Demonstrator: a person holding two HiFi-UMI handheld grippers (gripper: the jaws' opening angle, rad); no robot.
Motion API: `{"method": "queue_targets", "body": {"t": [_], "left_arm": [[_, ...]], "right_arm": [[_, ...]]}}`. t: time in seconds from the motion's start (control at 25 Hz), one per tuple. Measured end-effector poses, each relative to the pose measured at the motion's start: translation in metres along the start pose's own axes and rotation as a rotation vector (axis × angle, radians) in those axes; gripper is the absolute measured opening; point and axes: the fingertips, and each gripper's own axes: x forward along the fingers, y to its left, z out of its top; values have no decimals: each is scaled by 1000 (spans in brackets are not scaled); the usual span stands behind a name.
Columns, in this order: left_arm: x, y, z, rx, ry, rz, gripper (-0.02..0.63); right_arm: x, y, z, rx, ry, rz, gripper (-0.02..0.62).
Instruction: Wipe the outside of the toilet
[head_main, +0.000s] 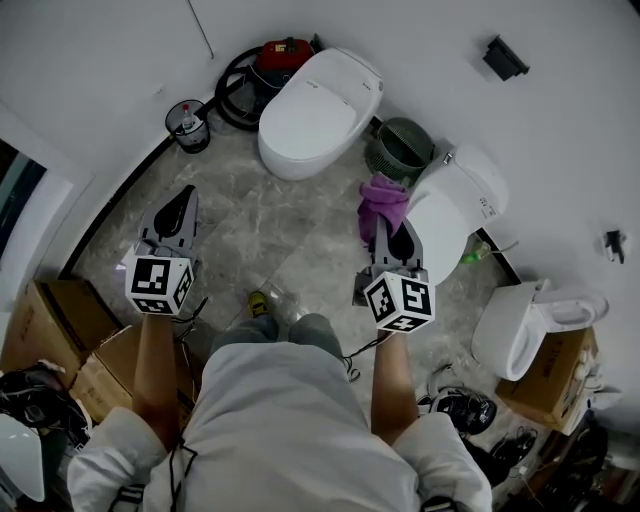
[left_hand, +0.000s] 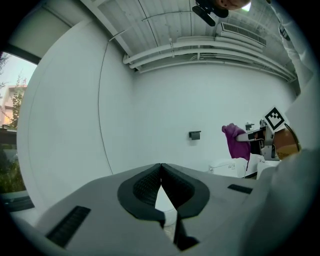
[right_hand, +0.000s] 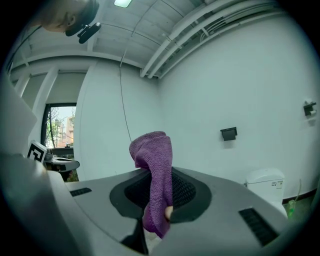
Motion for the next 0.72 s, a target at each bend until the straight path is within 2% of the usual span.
{"method": "queue_targets", "body": {"t": [0.28,0.72], "left_arm": [[36,26,-6,-6,18,-22,17],[134,12,-22,7,63,-67,17]], "right_arm": [[38,-3,0,-15,10,-37,78],[105,-61,-14,12,31,-22,77]]}}
